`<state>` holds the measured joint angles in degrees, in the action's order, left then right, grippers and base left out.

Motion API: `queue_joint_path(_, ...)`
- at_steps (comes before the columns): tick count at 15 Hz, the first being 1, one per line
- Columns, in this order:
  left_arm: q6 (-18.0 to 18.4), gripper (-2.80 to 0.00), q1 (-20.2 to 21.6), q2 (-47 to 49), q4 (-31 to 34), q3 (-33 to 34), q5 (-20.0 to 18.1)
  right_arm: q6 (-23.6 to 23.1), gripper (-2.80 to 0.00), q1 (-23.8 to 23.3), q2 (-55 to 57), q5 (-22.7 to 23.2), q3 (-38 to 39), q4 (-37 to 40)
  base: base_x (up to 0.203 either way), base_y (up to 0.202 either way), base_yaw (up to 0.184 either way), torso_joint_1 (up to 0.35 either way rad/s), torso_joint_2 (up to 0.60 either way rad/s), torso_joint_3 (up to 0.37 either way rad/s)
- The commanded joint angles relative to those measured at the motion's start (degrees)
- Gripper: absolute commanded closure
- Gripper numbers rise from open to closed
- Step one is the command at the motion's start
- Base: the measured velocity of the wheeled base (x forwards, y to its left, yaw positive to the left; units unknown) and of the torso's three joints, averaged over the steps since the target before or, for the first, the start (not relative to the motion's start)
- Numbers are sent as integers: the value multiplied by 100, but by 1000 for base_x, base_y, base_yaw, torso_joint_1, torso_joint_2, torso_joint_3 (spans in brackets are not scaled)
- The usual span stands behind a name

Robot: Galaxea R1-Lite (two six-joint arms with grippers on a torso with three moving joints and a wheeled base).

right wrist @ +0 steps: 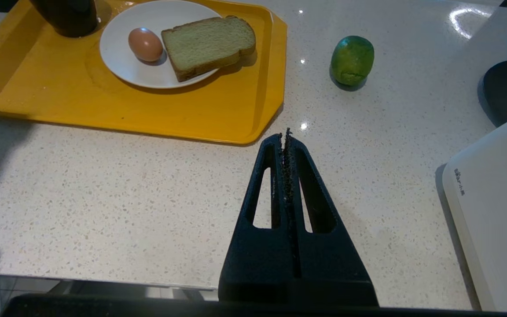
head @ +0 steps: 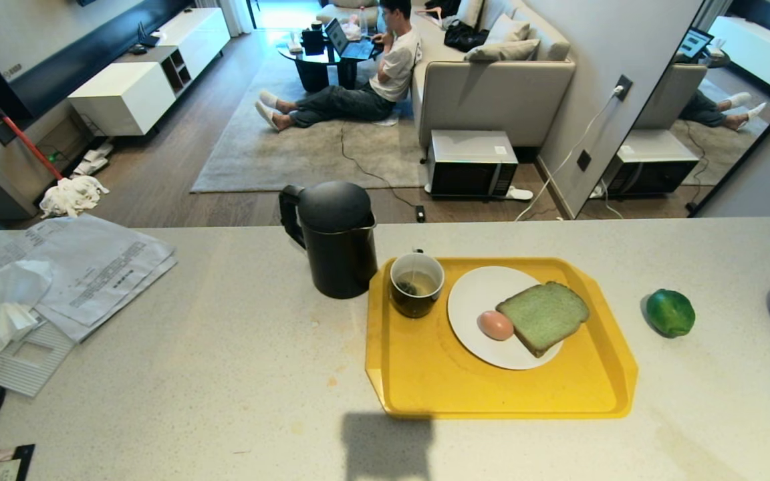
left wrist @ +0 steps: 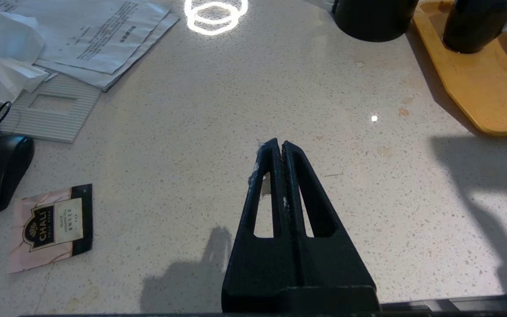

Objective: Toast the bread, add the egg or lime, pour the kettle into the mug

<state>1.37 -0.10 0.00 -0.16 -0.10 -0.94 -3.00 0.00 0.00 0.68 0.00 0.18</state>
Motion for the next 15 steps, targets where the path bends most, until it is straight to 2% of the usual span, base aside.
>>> queue_joint_path(1, -2, 0, 1, 9, -2, 1, -3, 1, 0, 0, 9, 2, 9, -1, 0, 0, 0, 0, 0, 0)
queue_joint_path(9, 4, 0, 1, 9, -2, 1, -3, 1, 0, 0, 9, -7, 9, -1, 0, 0, 0, 0, 0, 0)
queue_joint_path(15, -5, 0, 1, 9, -2, 1, -3, 1, 0, 0, 9, -7, 9, -1, 0, 0, 0, -55, 107, 58)
